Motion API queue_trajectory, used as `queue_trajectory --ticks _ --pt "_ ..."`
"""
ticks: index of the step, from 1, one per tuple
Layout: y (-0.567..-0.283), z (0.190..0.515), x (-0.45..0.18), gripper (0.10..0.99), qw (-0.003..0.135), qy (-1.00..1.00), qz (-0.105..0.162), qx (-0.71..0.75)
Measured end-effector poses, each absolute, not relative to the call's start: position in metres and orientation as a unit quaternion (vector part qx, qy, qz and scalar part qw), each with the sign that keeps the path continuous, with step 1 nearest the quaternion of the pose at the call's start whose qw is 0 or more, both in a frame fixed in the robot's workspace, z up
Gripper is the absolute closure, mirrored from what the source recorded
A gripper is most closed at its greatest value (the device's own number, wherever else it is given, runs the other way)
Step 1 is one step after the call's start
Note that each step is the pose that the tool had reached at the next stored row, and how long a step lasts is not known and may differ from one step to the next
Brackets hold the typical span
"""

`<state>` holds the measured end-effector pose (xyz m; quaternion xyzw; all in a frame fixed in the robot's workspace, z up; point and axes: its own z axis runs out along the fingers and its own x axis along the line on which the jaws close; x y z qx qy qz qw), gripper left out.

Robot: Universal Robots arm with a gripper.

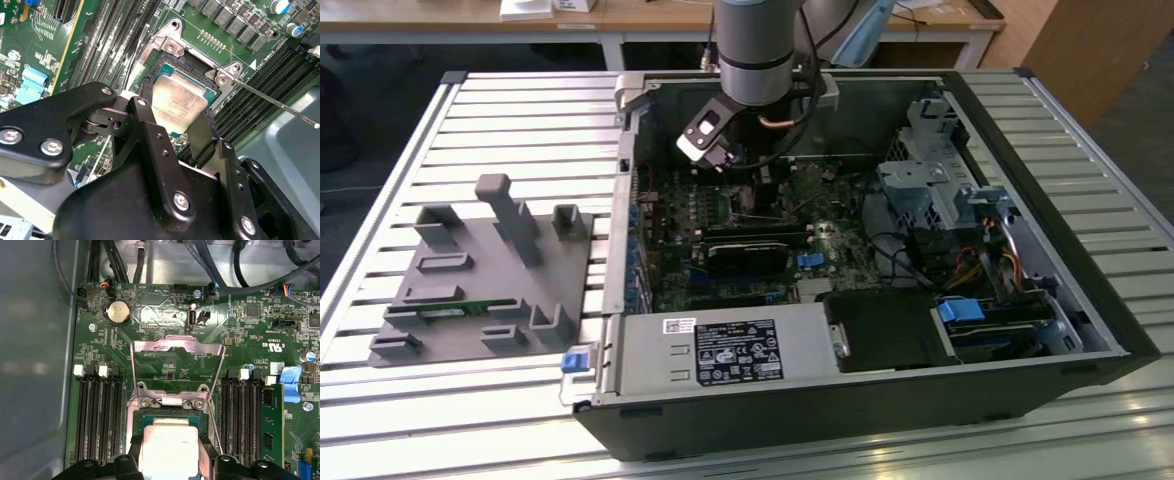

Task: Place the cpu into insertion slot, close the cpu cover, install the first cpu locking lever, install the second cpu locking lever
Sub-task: 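Place the cpu into insertion slot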

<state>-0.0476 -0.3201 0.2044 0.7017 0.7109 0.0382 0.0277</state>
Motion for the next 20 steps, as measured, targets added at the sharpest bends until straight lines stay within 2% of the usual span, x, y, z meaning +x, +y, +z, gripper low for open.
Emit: queue_trajectory --ticks 20 --pt "-0.3201 0.1953 -0.0476 0.561 0.028 0.707 0.038 0.705"
